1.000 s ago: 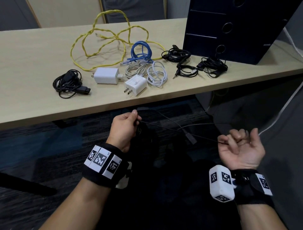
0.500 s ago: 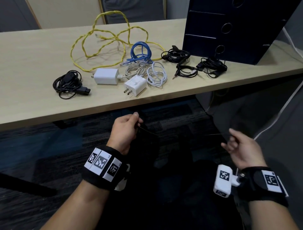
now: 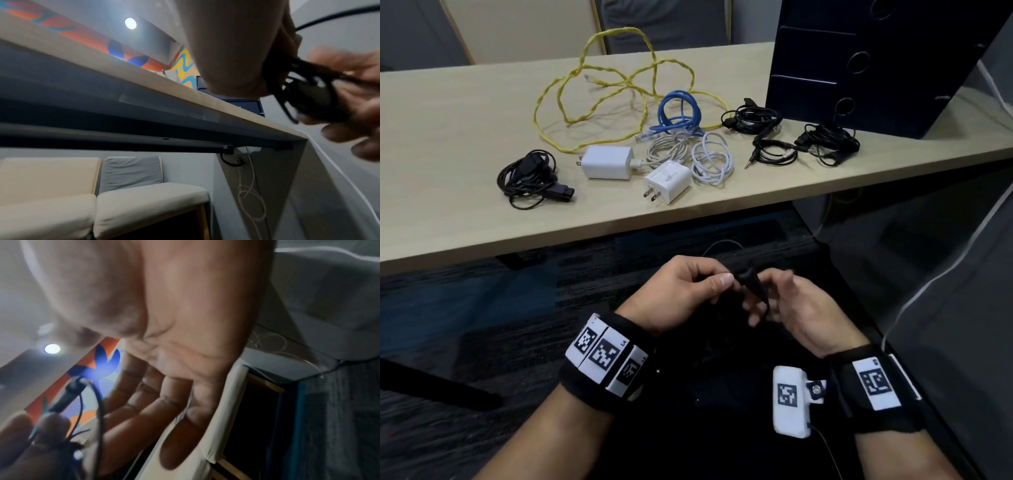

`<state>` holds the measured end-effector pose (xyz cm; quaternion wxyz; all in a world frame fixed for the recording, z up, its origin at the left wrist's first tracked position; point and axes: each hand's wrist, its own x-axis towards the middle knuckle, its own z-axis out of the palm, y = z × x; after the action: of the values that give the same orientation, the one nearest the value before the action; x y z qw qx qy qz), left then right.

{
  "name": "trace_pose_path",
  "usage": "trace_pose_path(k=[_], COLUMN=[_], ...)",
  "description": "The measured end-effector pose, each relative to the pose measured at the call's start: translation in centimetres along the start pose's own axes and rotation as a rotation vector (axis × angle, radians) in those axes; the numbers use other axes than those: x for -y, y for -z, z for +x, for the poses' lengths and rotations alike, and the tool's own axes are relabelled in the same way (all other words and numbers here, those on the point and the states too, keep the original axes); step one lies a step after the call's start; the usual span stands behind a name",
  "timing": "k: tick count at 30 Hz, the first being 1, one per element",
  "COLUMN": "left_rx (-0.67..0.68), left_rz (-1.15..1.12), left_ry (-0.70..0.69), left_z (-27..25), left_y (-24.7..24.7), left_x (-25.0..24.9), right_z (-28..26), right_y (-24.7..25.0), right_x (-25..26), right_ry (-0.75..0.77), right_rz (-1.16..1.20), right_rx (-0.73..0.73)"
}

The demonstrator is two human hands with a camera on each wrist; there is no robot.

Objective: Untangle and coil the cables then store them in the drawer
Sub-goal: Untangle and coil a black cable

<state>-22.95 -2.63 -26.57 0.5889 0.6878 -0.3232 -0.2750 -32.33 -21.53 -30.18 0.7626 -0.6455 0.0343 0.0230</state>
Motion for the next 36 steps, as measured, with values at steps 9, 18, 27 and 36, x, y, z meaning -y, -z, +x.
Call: trace_pose_path(k=[9, 18, 27, 36], left_rx=[-0.133, -0.234, -0.122, 0.010], left_rz=[-0.210, -0.070, 0.391, 0.367], left_ry=[-0.017, 0.063, 0.207, 0.015], left_z=[-0.1, 0.2, 1.4, 1.6], left_y=[-0.2, 0.4, 0.5, -1.6], left_x=[0.6, 1.5, 3.7, 0.2], right_z=[-0.9, -2.1, -1.9, -1.8], right_y=[2.2, 4.6, 3.7, 1.6], right_x=[0.8, 2.5, 5.5, 7.4], right_ry=[0.171, 0.255, 0.362, 0.354], right_rz=[0.358, 0.365, 0.148, -0.151], right_rx=[-0.204, -0.287, -0.346, -0.259])
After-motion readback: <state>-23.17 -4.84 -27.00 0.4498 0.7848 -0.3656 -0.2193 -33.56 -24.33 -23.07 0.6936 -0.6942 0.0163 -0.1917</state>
